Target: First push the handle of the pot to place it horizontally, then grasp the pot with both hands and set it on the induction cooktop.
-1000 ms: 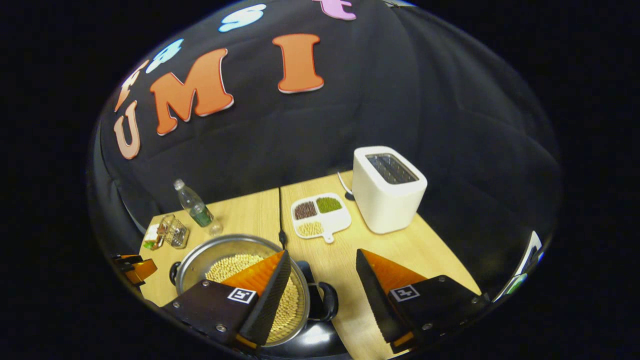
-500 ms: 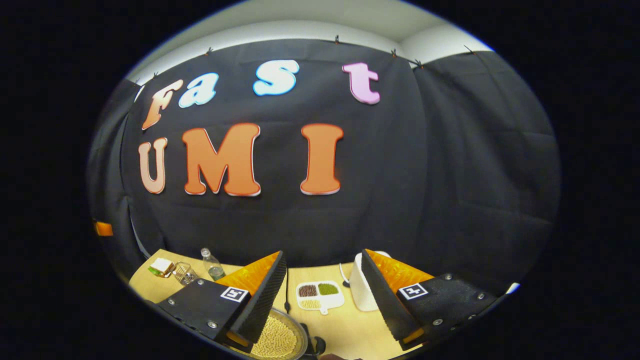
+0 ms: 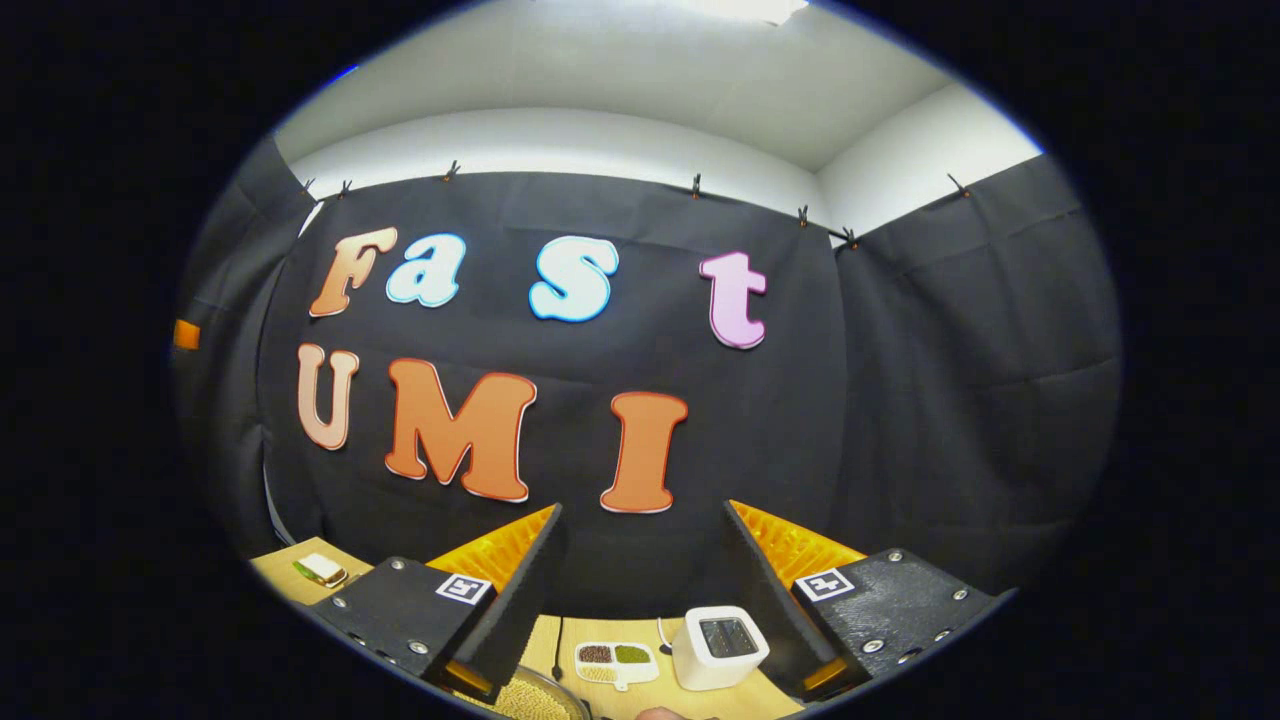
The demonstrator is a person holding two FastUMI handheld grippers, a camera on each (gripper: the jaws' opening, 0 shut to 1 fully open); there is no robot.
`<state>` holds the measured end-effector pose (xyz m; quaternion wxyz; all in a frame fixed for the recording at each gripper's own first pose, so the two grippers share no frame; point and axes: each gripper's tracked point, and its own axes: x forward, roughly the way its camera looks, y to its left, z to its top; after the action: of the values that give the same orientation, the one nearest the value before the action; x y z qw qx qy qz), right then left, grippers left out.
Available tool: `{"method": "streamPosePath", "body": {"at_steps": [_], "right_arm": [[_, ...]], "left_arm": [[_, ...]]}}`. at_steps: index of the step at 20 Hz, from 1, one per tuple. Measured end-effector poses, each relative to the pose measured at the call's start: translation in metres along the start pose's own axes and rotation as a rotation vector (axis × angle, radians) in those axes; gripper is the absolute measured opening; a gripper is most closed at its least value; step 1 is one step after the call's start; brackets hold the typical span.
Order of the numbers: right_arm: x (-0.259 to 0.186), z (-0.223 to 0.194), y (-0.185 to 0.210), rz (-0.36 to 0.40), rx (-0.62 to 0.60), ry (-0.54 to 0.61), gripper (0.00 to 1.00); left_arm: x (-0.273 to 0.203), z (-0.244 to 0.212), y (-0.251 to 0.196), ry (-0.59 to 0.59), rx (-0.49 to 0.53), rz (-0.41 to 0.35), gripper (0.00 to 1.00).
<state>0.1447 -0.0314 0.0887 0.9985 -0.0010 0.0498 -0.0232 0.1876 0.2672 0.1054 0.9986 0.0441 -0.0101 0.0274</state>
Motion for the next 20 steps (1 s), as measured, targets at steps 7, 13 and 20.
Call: {"method": "streamPosePath", "body": {"at_steps": [7, 13, 20], "right_arm": [[-0.017, 0.083, 0.013, 0.082, -0.025, -0.149, 0.97], [-0.019, 0.116, -0.004, 0.035, -0.028, -0.197, 0.97], [-0.027, 0.127, -0.001, 0.079, -0.015, -0.204, 0.95]], "left_arm": [[-0.012, 0.075, -0.014, -0.195, 0.039, -0.032, 0.82], [-0.01, 0.082, -0.019, -0.201, 0.026, -0.059, 0.82], [-0.017, 0.095, -0.019, -0.213, 0.058, -0.051, 0.84]]}}
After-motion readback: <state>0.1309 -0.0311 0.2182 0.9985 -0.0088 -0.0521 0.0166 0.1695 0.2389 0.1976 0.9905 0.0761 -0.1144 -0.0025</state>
